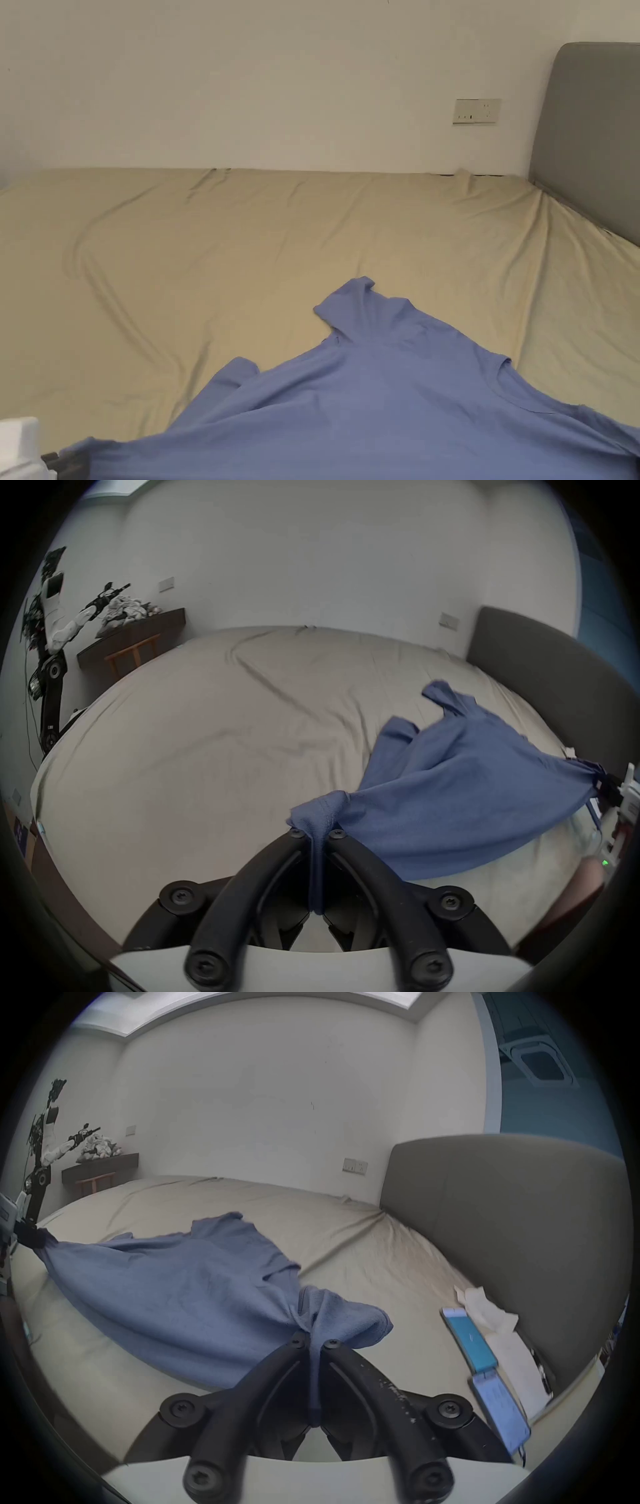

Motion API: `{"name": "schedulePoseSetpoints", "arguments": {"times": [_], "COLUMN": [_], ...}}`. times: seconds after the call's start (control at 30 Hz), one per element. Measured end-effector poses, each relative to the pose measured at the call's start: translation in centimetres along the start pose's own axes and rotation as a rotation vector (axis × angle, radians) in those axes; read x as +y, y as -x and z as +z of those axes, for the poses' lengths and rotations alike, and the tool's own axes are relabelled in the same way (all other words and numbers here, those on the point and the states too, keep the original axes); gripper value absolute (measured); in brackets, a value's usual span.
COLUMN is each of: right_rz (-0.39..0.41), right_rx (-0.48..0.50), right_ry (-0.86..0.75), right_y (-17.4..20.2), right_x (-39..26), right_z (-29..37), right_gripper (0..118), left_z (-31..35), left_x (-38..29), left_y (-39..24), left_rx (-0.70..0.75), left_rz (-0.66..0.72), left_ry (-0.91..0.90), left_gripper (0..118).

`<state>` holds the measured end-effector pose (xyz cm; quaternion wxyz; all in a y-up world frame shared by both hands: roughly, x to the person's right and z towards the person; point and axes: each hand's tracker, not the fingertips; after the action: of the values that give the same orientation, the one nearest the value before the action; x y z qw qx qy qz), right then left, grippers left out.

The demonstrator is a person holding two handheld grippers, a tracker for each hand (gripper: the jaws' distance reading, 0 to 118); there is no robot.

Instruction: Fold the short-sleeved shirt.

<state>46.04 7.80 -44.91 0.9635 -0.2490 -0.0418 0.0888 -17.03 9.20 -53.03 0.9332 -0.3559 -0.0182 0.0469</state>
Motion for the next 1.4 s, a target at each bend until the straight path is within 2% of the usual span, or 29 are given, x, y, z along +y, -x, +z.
{"name": "schedulePoseSetpoints", "arguments": {"times": [0.03, 0.1, 0.17, 0.27, 0.37, 0.43, 0.47, 0.5, 0.53, 0.57, 0.6, 0.63, 0.67, 0.7, 0.77, 0.8, 0.83, 0.87, 0.9, 0.93, 0.97, 1.0, 1.07, 1.1, 1.13, 1.23, 1.37, 1.4], "right_rz": [0.009, 0.058, 0.061, 0.011, 0.069, 0.075, 0.070, 0.069, 0.071, 0.071, 0.061, 0.014, -0.034, -0.081, -0.132, -0.130, -0.120, -0.086, -0.075, -0.074, -0.066, -0.078, -0.085, -0.084, -0.082, -0.048, -0.051, -0.053], "right_rx": [0.016, 0.035, 0.017, 0.027, 0.018, 0.026, 0.034, 0.045, 0.045, 0.034, 0.026, -0.023, -0.054, -0.028, -0.023, -0.018, 0.003, 0.052, 0.079, 0.090, 0.122, 0.174, 0.255, 0.294, 0.303, 0.344, 0.394, 0.393], "right_ry": [0.023, 0.069, 0.075, 0.114, 0.150, 0.183, 0.197, 0.215, 0.223, 0.228, 0.224, 0.195, 0.149, 0.090, 0.018, -0.014, -0.043, -0.090, -0.131, -0.155, -0.171, -0.179, -0.205, -0.205, -0.205, -0.194, -0.171, -0.171], "right_y": [0.1, 0.7, 0.9, 0.7, 0.6, 0.6, 0.5, 0.5, 0.6, 0.6, 0.4, 0.3, 0.1, 0.3, 1.4, 2.4, 3.1, 4.5, 5.9, 7.1, 8.4, 9.6, 11.4, 12.3, 12.1, 13.8, 14.8, 14.6], "right_x": [-0.6, -1.4, -1.4, -0.9, -0.8, -1.0, -1.4, -1.7, -1.9, -2.0, -1.9, -1.8, -1.2, -0.1, 1.9, 2.8, 3.5, 4.4, 5.1, 5.6, 6.1, 6.6, 7.2, 7.5, 6.7, 6.8, 6.4, 6.0], "right_z": [0.4, 0.6, 0.6, 0.3, 0.0, 0.0, -0.1, -0.2, -0.2, 0.1, 0.5, 1.1, 2.1, 3.8, 6.5, 7.7, 8.7, 9.8, 10.7, 11.2, 11.4, 11.3, 11.5, 11.5, 10.1, 9.7, 9.5, 9.2], "right_gripper": [5, 5, 5, 5, 5, 5, 7, 12, 26, 51, 90, 116, 118, 118, 117, 112, 100, 79, 39, 9, 4, 3, 3, 3, 3, 3, 3, 3], "left_z": [0.6, 0.5, 0.5, 0.1, -0.5, -0.1, -0.2, -0.3, -0.2, 0.4, 1.6, 3.0, 4.6, 6.4, 10.0, 11.9, 13.7, 15.4, 16.7, 17.2, 17.4, 17.5, 16.7, 15.7, 14.9, 11.5, 6.3, 5.1], "left_x": [0.1, 0.3, 1.0, 0.5, -0.3, -1.1, -1.5, -1.9, -2.3, -2.7, -2.8, -2.4, -2.2, -2.3, -2.5, -2.9, -3.6, -4.4, -5.1, -5.7, -6.1, -5.9, -5.9, -6.0, -6.0, -5.7, -3.9, -3.4], "left_y": [0.4, 0.4, -0.1, 0.0, 0.5, 0.3, 0.3, 0.4, 0.5, 0.8, 1.0, 1.0, 1.2, 1.7, 1.6, 1.4, 1.4, 1.1, 0.9, 0.7, 0.7, 0.5, 0.1, -0.2, -0.3, -0.1, 0.5, 0.7], "left_rx": [-0.065, -0.020, -0.031, -0.039, -0.044, -0.056, -0.059, -0.016, 0.024, 0.054, 0.064, 0.050, 0.047, 0.041, 0.052, 0.072, 0.079, 0.077, 0.063, 0.055, 0.086, 0.091, 0.023, 0.083, 0.100, 0.008, 0.041, 0.056], "left_rz": [0.151, 0.095, -0.035, -0.053, -0.086, -0.090, -0.094, -0.108, -0.120, -0.133, -0.140, -0.119, -0.087, -0.052, 0.016, 0.060, 0.097, 0.142, 0.192, 0.235, 0.257, 0.244, 0.138, 0.131, 0.137, 0.199, 0.193, 0.184], "left_ry": [-0.079, -0.004, 0.119, 0.176, 0.223, 0.229, 0.236, 0.249, 0.235, 0.205, 0.152, 0.089, 0.034, -0.010, -0.091, -0.135, -0.171, -0.232, -0.272, -0.278, -0.251, -0.231, -0.208, -0.178, -0.153, -0.091, -0.059, -0.039], "left_gripper": [3, 3, 3, 3, 3, 6, 15, 45, 79, 110, 118, 111, 107, 107, 110, 108, 99, 76, 24, 1, 0, 0, 0, 0, 0, 0, 0, 7]}}
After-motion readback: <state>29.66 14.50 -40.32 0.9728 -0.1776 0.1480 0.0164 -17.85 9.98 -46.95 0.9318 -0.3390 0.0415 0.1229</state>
